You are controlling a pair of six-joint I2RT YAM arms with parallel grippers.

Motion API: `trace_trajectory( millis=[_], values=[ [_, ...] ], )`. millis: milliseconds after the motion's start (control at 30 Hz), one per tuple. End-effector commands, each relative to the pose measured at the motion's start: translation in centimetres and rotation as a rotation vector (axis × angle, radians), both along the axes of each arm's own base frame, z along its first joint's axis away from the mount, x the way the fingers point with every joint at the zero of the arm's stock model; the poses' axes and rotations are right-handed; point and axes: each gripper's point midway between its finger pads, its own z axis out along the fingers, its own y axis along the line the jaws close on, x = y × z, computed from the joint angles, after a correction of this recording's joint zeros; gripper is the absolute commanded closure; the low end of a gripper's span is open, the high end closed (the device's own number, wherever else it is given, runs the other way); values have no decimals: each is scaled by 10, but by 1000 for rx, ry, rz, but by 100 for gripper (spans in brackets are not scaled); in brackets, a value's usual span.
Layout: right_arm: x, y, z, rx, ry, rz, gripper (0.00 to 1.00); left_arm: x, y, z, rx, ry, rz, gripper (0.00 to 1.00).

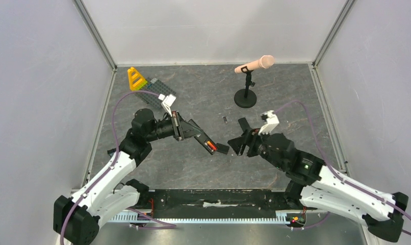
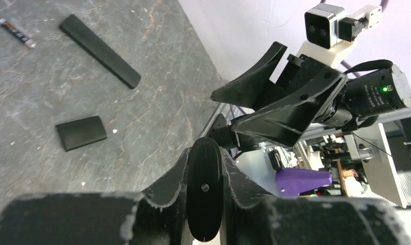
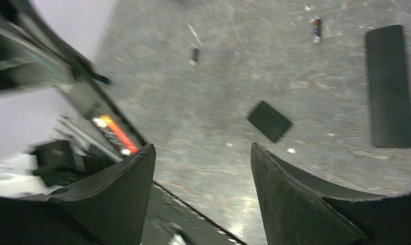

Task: Load the batteries into the remote control
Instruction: Pick up the battery cover at the center of the board.

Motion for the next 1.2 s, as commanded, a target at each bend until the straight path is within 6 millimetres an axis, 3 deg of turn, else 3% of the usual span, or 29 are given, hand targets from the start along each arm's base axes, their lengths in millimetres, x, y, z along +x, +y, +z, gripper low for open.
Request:
trace_trajectory(
  millis=[0,100,233,433,633,900,1167],
  values=[
    [11,1,-43,-358,-45,102,29,0,18,1,77,-65,27,98],
    [11,20,-94,-553,27,288,29,11,36,-19,138,23,126,98],
    [28,27,-133,-773,41,411,28,20,56,-43,215,107,233,98],
    [51,39,-156,-930,35,573,26,23,72,-71,300,197,288,98],
    [58,37,-180,-1035,72,734,28,26,74,-80,309,211,252,98],
    [56,37,-194,-1058,124,886,32,33,74,-89,301,231,202,98],
    [50,22,-214,-1120,192,898,48,43,74,-90,286,247,209,98]
  ],
)
